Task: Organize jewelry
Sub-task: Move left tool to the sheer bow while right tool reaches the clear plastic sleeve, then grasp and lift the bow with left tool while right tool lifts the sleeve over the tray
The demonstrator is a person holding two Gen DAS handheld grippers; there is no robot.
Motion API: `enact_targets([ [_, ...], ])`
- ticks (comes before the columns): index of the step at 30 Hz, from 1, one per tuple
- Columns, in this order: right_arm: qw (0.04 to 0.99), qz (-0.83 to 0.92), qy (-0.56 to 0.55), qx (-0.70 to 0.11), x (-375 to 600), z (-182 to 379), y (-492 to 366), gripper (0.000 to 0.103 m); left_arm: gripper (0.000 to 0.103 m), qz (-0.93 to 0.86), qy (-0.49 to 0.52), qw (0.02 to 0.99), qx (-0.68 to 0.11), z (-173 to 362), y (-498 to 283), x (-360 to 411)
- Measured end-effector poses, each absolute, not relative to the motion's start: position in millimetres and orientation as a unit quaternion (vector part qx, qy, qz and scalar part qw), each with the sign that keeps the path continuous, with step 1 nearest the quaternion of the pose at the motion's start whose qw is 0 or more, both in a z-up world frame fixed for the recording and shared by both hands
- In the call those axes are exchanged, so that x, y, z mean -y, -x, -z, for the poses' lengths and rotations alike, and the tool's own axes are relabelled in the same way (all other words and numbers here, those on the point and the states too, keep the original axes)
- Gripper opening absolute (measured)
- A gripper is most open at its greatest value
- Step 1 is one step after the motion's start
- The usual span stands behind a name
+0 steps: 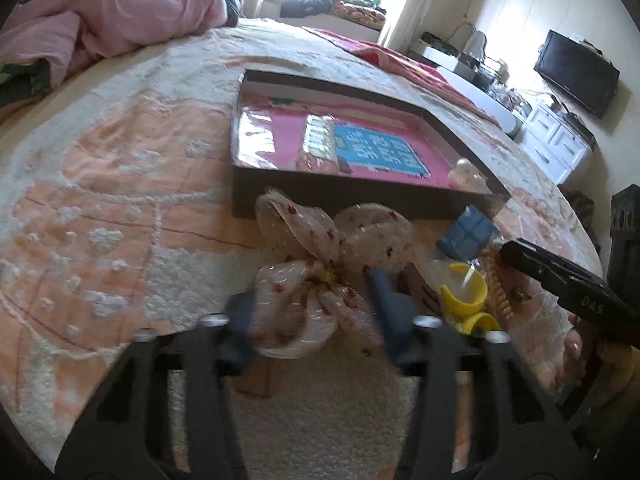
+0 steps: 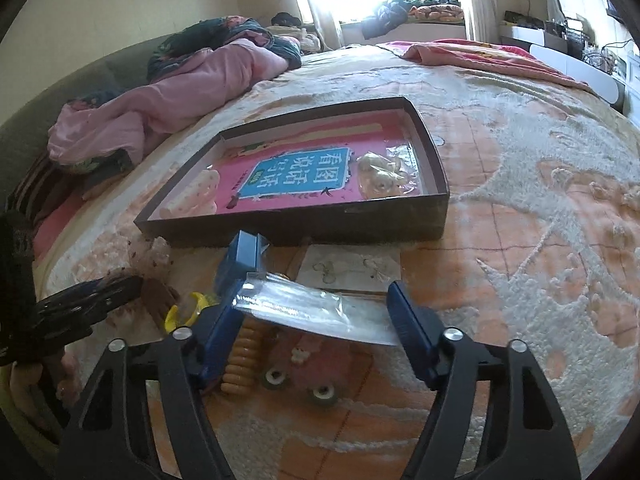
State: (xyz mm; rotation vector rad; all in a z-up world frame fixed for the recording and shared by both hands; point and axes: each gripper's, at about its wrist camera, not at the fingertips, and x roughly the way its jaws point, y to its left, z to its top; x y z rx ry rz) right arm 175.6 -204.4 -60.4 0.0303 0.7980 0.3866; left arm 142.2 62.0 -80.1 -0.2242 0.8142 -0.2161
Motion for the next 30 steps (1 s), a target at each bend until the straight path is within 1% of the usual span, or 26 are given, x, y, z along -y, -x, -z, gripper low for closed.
enact_targets([
  [2, 0.903, -0.187, -0.010, -0.387, 206.7, 60.6, -172.4, 0.063, 0.019, 0.108, 0.106, 0.905, -0.397, 80.7, -142.0, -61.2],
  [3, 0.902, -0.187, -0.011, -0.390, 208.8, 61.1, -170.7, 0.063, 0.017, 0.108, 0.105, 0.906, -0.397, 80.2, -141.1, -61.4],
  [5, 0.901, -0.186, -0.015, -0.392, 213.6, 62.2, -167.9, 0.063, 0.014, 0.109, 0.106, 0.907, -0.392, 76.7, -137.8, -62.5],
  [8, 0.901, -0.190, -0.015, -0.388, 218.5, 60.1, -163.1, 0.058, 0.012, 0.109, 0.100, 0.912, -0.383, 70.0, -132.0, -62.9],
  [9, 0.902, -0.195, -0.014, -0.385, 220.2, 57.7, -159.8, 0.051, 0.012, 0.110, 0.099, 0.913, -0.380, 67.2, -130.8, -62.5],
  [11, 0.906, -0.199, -0.008, -0.375, 220.9, 53.1, -154.8, 0.044, 0.012, 0.113, 0.097, 0.916, -0.371, 59.8, -128.0, -60.7],
  [13, 0.911, -0.201, 0.001, -0.361, 220.9, 47.7, -149.8, 0.032, 0.012, 0.117, 0.095, 0.920, -0.362, 51.6, -125.6, -57.2],
  [16, 0.918, -0.194, 0.012, -0.346, 222.6, 41.5, -144.0, 0.027, 0.012, 0.126, 0.093, 0.922, -0.355, 42.4, -125.2, -50.3],
  [18, 0.922, -0.184, 0.020, -0.339, 226.7, 38.1, -143.2, 0.018, 0.012, 0.133, 0.091, 0.923, -0.350, 37.2, -125.9, -44.2],
  [19, 0.925, -0.182, 0.021, -0.333, 228.8, 35.3, -142.8, 0.016, 0.012, 0.135, 0.089, 0.923, -0.349, 35.4, -126.9, -42.4],
  [22, 0.930, -0.177, 0.022, -0.322, 233.6, 27.4, -143.5, 0.013, 0.012, 0.142, 0.082, 0.924, -0.344, 29.4, -130.7, -33.3],
  [30, 0.944, -0.158, 0.025, -0.288, 246.9, 5.3, -149.1, 0.013, 0.012, 0.154, 0.071, 0.928, -0.331, 14.2, -145.2, -15.5],
])
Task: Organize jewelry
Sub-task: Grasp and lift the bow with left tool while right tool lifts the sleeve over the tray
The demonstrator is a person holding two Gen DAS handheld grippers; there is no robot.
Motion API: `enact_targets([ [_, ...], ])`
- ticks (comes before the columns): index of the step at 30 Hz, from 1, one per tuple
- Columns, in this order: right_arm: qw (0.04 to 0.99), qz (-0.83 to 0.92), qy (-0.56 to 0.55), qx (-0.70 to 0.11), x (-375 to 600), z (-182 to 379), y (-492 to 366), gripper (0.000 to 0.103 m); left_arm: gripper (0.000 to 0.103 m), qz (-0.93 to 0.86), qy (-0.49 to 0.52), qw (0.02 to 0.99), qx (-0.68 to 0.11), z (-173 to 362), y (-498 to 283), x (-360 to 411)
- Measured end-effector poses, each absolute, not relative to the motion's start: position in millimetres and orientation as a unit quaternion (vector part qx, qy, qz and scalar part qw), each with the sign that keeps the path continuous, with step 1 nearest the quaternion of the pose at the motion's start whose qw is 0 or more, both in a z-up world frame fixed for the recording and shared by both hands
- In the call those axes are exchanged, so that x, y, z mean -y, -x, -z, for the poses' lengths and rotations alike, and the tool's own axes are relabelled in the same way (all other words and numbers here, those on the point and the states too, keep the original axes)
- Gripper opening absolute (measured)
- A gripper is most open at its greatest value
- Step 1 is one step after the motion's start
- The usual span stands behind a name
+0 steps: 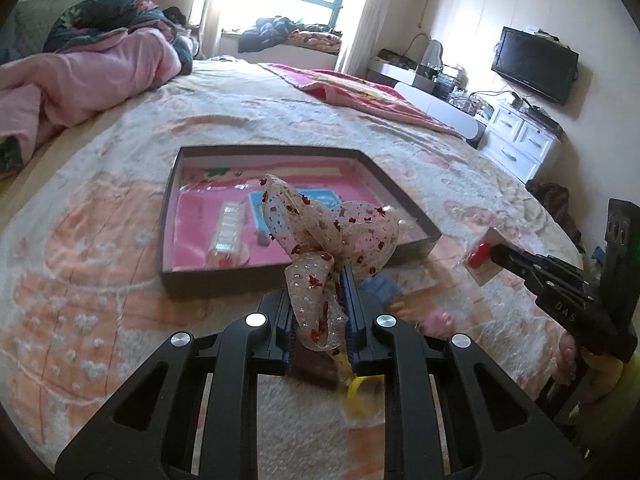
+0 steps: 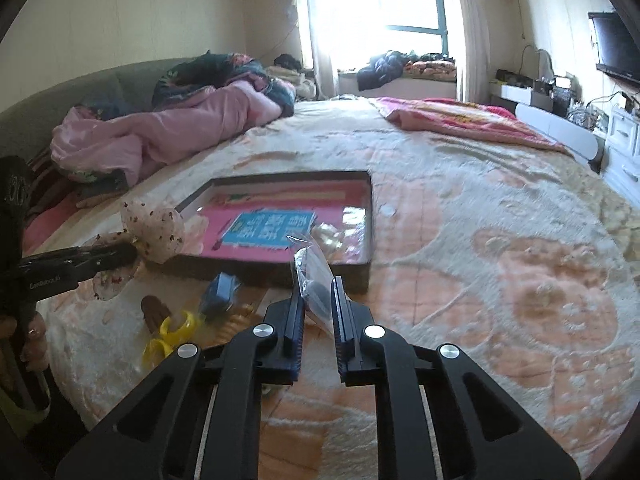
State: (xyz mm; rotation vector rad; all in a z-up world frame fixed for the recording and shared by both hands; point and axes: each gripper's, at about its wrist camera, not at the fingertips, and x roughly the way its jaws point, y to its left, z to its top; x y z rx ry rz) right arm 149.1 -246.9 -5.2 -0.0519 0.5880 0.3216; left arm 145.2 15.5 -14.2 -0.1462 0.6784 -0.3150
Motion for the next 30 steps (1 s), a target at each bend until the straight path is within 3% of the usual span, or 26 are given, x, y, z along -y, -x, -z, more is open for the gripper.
enact_targets([
  [30, 0.955, -0.160, 0.049, -0.247, 222.7, -31.5, -214.4, 0.012, 0.012, 0.149, 0.068, 0.933, -0.321, 0.3, -211.3, 0.7],
])
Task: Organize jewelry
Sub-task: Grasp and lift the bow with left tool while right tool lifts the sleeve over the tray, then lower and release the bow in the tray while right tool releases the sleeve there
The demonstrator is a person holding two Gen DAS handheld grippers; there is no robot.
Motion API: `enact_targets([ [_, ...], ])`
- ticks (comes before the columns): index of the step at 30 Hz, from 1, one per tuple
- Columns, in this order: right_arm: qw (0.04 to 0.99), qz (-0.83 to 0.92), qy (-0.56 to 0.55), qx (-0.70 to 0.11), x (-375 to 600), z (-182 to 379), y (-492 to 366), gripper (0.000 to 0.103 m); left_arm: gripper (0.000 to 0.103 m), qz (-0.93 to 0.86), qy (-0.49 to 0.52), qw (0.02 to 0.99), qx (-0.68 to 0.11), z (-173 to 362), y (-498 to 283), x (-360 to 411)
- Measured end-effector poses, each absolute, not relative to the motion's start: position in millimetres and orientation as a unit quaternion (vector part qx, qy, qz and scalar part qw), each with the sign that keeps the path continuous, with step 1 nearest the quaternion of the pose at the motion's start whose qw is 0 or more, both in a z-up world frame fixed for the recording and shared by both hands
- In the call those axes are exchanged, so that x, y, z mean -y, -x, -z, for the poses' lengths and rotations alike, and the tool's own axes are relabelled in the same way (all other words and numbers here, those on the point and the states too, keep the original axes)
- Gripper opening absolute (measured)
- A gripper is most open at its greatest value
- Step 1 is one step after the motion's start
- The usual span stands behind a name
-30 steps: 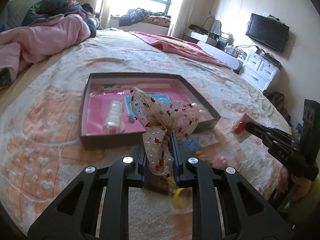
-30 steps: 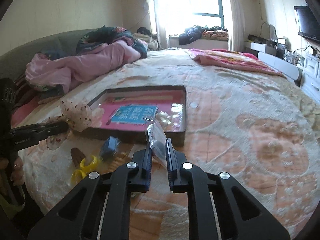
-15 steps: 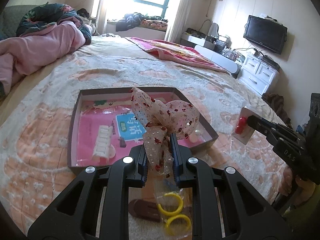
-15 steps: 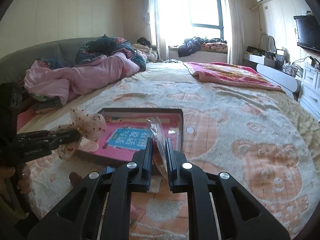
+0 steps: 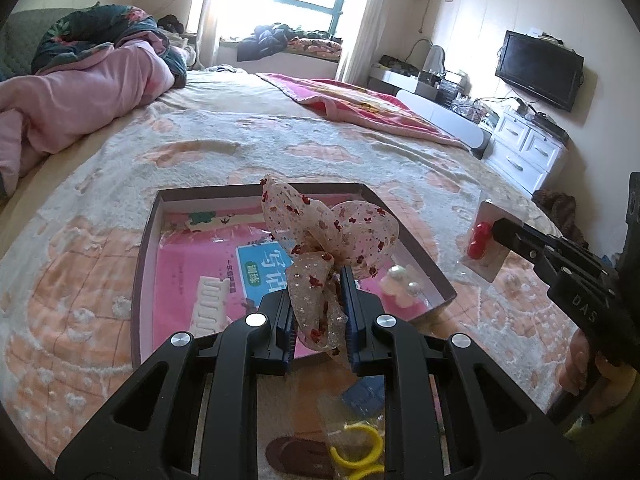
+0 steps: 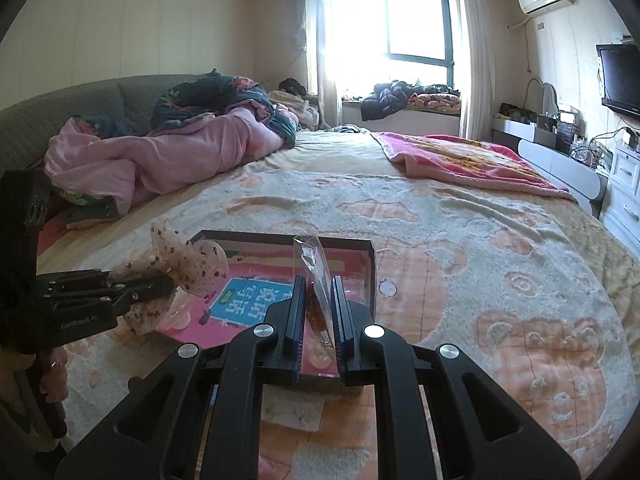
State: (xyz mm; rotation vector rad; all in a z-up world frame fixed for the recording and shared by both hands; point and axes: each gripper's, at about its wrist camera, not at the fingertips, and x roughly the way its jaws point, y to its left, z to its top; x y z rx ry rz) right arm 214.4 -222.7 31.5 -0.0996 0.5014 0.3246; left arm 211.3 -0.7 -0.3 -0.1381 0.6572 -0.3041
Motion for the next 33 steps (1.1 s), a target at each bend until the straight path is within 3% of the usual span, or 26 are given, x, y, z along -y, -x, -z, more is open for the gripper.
enact_targets([
  [33, 0.930, -0.141, 0.117, -0.317, 170.5, 33.7, -317.8, 0.012, 0.013, 0.132, 0.061, 0.913, -0.381, 49.7, -260.7, 0.7],
])
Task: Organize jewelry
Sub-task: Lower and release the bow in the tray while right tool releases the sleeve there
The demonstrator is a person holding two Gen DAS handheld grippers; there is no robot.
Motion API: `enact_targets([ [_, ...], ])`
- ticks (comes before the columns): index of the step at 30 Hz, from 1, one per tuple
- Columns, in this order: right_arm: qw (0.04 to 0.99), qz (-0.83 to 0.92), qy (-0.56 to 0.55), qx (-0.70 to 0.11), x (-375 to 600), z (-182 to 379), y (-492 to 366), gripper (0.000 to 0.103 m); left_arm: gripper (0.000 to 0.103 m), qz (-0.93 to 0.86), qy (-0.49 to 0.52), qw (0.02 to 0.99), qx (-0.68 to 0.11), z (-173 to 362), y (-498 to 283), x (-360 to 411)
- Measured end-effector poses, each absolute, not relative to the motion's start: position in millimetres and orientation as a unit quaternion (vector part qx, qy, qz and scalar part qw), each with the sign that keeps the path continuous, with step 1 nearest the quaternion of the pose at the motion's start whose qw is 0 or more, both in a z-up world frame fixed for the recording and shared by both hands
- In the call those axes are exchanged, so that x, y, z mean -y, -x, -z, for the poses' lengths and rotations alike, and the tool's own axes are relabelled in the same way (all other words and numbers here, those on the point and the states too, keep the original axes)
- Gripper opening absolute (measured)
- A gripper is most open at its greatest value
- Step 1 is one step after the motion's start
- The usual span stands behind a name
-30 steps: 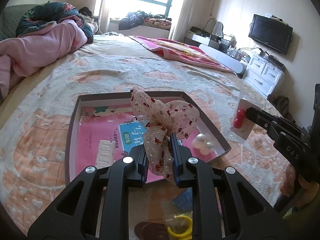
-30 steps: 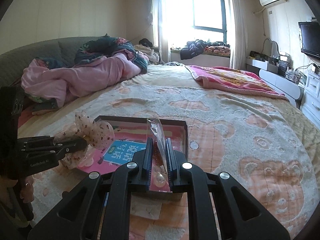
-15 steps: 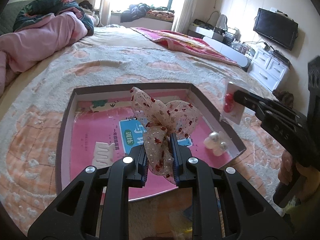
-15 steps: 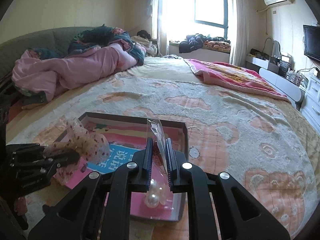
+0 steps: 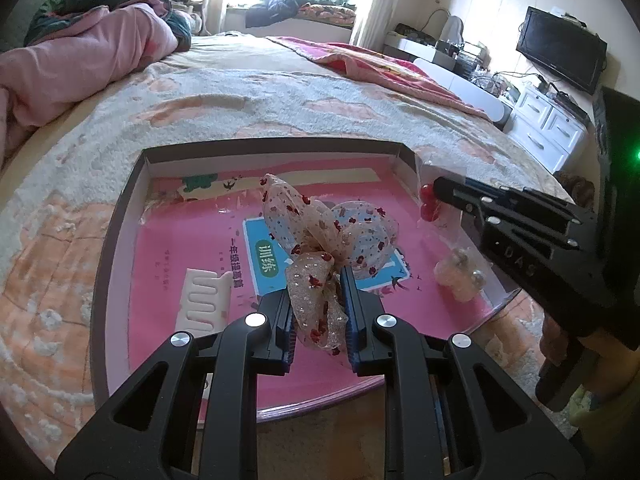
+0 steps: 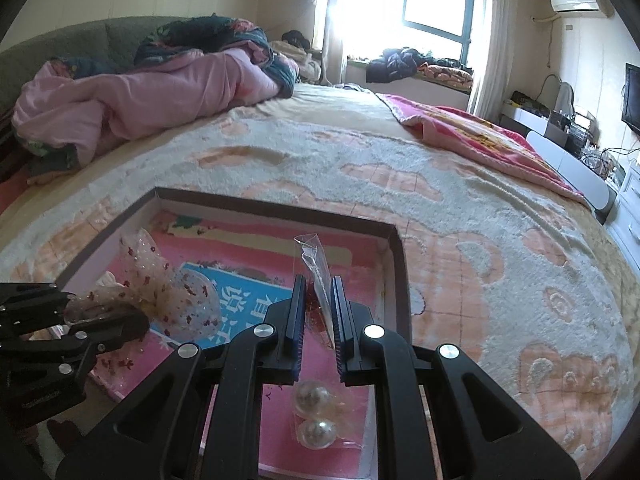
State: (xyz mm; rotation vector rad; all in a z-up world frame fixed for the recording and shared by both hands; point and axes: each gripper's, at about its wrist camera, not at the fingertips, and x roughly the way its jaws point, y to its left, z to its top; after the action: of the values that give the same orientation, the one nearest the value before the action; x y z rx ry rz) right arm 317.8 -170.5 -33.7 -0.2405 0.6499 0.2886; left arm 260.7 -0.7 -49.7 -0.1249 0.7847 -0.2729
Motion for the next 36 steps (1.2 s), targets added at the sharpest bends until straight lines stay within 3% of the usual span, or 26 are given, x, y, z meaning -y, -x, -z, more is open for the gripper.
enact_targets([
  [14, 0.924, -0.171, 0.101, -0.326, 161.1, 36.2, -324.6, 0.016, 0.015, 0.125, 0.064, 0.910, -0.391, 59.9, -264.7, -3.9],
  [29, 0.929, -0.177, 0.049, -0.320, 176.8, 28.6, -310.1, 0.062, 0.020, 0.119, 0.062, 0.910, -0.391, 61.1, -259.6, -7.4],
  [36, 0.937, -0.167, 0.028, -0.305, 193.3, 19.4, -294.1, 0.084, 0.038, 0.110, 0.063, 0.914, -0.384, 55.1, -250.1, -11.2],
])
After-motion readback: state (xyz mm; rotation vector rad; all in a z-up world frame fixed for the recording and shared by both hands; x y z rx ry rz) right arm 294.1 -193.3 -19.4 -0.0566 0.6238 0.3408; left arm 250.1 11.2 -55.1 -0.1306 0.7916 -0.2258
